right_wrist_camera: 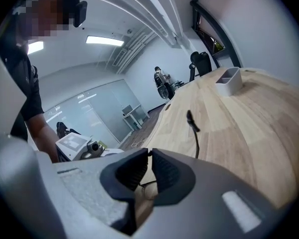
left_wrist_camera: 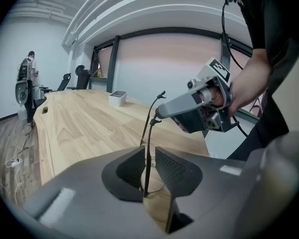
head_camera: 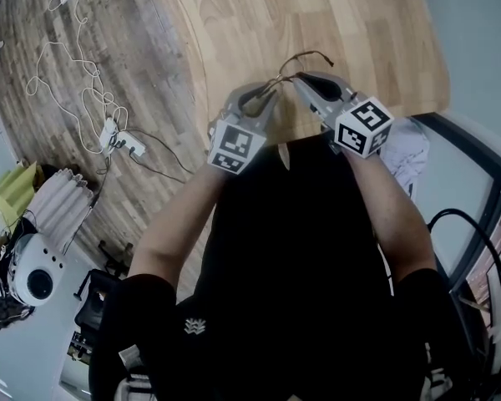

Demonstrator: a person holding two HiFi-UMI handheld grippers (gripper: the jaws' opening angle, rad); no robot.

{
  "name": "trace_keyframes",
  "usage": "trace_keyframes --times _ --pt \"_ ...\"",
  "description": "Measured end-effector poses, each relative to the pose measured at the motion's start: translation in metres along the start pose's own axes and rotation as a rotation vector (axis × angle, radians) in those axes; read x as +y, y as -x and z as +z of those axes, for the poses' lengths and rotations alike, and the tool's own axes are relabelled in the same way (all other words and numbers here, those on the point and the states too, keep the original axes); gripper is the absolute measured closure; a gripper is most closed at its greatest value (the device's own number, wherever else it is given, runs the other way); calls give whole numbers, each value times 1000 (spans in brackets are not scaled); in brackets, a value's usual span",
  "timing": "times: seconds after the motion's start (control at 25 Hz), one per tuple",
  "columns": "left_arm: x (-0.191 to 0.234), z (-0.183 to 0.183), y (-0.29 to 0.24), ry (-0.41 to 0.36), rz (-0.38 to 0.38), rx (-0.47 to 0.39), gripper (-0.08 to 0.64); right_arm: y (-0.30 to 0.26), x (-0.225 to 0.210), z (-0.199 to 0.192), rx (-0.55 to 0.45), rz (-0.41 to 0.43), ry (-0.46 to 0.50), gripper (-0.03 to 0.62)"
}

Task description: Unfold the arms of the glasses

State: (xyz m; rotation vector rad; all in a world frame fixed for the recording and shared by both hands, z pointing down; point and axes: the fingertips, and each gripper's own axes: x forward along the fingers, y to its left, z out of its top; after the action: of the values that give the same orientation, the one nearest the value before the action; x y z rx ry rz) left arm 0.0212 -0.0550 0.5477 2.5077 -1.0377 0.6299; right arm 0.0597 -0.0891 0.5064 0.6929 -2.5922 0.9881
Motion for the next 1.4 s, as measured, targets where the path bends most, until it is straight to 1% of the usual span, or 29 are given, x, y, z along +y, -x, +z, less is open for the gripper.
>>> trace_keyframes --times 0.12,0.28,0.4,0.6,0.72,0.92,1.08,1.24,1.4 --pt "-2 0 9 -12 12 -5 486 1 7 2 0 3 32 566" --pt "-3 -4 28 -15 44 -2 486 3 20 6 -3 4 100 566" --pt "-4 -8 44 -8 71 -1 486 5 34 5 11 1 168 566" --pt "-1 -15 69 3 119 -9 486 6 57 4 20 -23 307 566" --pt "4 -16 84 14 149 -13 486 5 71 4 29 -16 359 566" --pt "11 -14 110 23 196 -45 486 -1 91 3 34 7 381 566" --pt "14 -10 124 43 230 -87 486 -7 104 -2 61 25 399 566" --pt "15 -7 137 60 250 -121 486 -14 115 -9 89 42 420 566" --pt "16 -7 146 61 256 -134 486 -18 125 -15 107 61 424 566"
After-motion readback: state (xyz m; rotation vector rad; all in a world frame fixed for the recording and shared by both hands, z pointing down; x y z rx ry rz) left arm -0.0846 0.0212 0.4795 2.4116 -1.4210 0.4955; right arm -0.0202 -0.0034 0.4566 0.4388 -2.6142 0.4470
